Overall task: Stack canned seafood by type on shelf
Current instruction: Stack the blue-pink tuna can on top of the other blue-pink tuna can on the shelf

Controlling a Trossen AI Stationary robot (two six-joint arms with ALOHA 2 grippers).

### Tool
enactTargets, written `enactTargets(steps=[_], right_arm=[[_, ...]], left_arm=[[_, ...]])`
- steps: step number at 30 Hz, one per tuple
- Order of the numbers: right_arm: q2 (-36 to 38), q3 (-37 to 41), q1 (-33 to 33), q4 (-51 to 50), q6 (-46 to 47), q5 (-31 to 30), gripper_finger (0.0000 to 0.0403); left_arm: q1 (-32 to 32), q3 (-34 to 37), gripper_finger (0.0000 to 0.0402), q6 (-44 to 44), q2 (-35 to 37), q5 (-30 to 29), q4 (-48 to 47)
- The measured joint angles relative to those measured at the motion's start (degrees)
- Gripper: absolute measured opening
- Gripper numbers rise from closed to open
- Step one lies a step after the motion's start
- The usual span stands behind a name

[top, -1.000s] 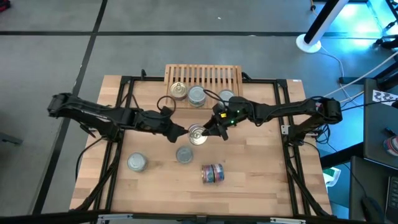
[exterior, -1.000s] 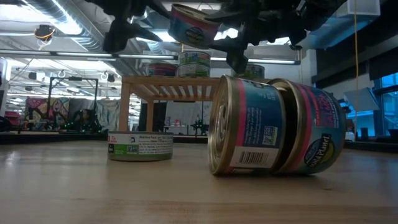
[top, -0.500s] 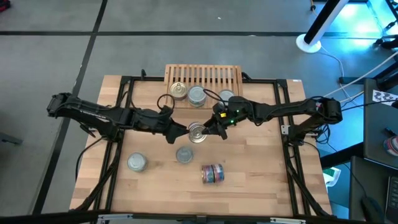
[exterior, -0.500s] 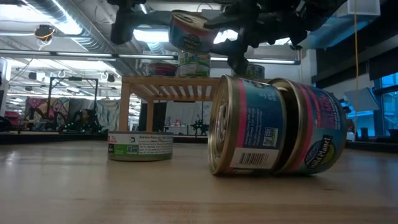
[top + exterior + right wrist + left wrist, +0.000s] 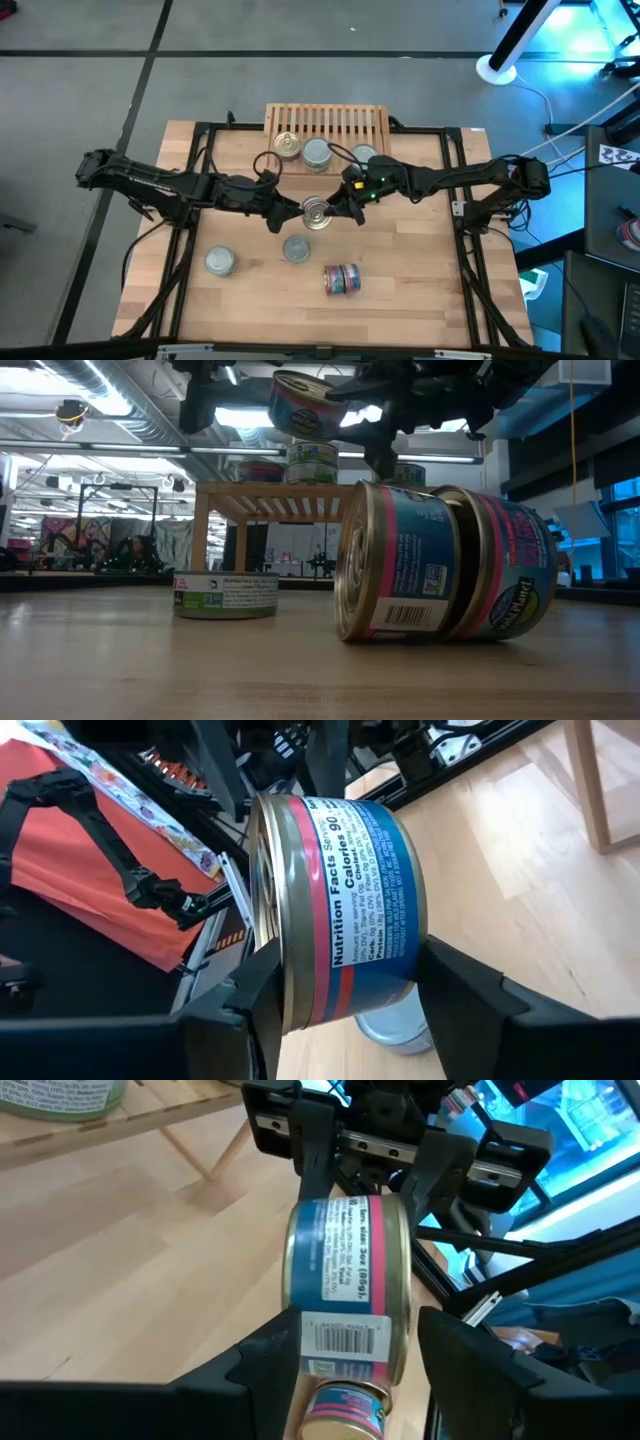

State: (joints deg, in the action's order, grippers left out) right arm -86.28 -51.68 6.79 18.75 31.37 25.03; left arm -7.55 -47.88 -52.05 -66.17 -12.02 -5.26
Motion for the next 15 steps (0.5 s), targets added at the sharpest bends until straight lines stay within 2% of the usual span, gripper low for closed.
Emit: enactTargets(steps=[9,15], right_arm=[[-0.02,0.0,0.0,0.98,1.55,0.01,0.0186],[-0.13,0.06,0.04,-0.15,1.53,0.03,0.0186]], left_arm=[[-0.01,0.0,0.0196,4.22,-0.29,-0.15,-0.03],[0.93,0.0,0.0196,1.67,-2.34,0.69,-0.3]])
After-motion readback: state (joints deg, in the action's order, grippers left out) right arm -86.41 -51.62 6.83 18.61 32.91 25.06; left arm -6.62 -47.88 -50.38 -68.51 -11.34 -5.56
